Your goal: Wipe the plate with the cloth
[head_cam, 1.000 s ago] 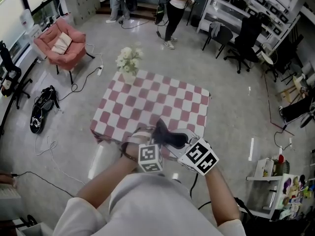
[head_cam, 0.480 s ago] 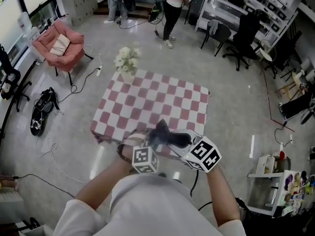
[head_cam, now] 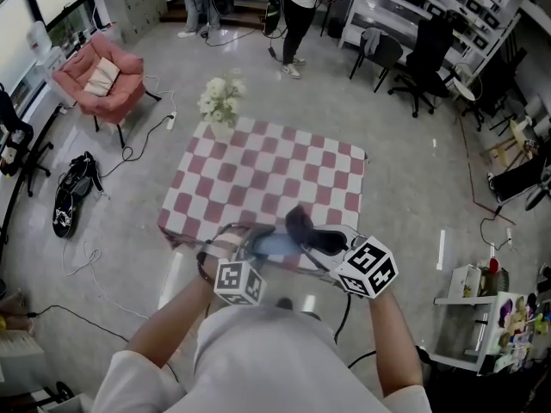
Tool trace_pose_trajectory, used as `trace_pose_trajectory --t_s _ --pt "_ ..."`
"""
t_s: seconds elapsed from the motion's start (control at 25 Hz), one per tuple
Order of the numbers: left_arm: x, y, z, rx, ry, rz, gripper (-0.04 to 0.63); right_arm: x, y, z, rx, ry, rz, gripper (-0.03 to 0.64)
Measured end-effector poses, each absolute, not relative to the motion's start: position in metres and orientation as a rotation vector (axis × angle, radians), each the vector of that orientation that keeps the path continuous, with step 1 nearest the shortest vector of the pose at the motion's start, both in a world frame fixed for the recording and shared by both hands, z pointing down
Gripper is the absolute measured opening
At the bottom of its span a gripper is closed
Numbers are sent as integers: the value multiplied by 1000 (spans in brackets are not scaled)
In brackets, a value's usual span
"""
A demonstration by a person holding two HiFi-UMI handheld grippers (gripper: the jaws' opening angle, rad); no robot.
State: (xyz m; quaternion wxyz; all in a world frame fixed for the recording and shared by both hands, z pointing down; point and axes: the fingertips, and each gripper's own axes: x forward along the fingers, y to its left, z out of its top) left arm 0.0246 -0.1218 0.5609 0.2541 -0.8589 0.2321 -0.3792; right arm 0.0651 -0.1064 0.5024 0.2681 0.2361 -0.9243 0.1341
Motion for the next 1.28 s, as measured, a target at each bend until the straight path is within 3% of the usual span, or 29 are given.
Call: trace_pose_trajectory --t_s 0.52,1.28 --pt "18 -111 525 -2299 611 -793 72 105 -126 513 758 -2478 466 120" --pt "31 -95 496 -2272 480 -663 72 137 -147 527 717 -2495 610 117"
